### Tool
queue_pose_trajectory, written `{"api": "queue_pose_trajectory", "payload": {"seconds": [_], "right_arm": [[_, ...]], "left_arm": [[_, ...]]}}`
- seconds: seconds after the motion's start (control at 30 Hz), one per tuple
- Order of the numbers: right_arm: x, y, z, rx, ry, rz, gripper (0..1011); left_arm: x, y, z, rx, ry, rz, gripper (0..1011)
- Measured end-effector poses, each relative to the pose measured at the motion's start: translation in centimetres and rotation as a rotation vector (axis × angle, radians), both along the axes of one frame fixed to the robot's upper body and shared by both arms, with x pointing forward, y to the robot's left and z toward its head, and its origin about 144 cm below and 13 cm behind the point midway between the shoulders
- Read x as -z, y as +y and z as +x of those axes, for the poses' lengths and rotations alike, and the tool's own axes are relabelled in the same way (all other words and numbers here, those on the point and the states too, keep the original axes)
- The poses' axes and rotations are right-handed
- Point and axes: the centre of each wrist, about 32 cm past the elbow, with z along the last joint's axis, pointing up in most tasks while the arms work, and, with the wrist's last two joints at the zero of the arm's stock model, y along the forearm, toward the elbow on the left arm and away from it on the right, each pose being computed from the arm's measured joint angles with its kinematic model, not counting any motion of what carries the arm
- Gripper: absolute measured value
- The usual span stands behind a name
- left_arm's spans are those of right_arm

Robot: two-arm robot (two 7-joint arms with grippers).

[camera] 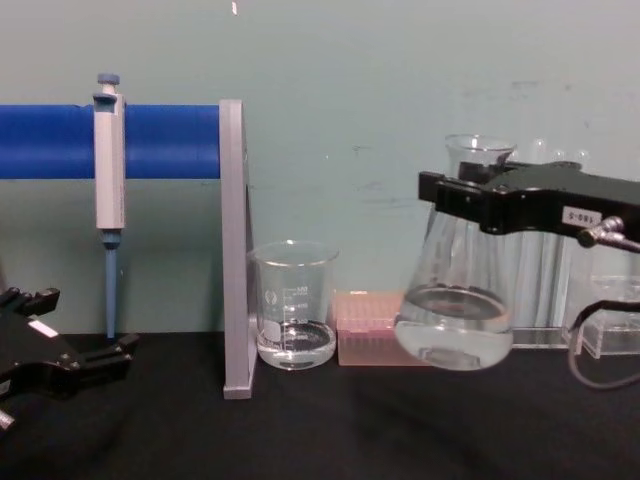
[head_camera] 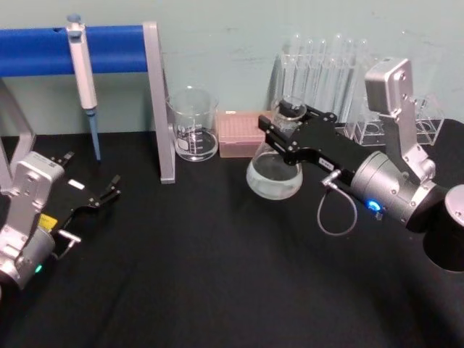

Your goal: Grasp the erlenmeyer flask with one hand, shake it three times, then place it back.

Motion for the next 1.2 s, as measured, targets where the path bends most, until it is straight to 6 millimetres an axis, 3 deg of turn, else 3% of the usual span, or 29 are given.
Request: {"api": "queue_pose_trajectory", "payload": {"seconds": [0.7, 1.2], "right_arm": [[0.3, 0.9, -0.1, -0.114, 0.023, -0.012, 456], [2.2, 0.9, 1.0, -0.146, 0.047, -0.014, 456]], "left_arm": [[0.0, 0.0, 0.0, 0.000, 0.000, 0.000, 1001], [0.0, 0.0, 0.0, 0.000, 0.000, 0.000, 1001]]}}
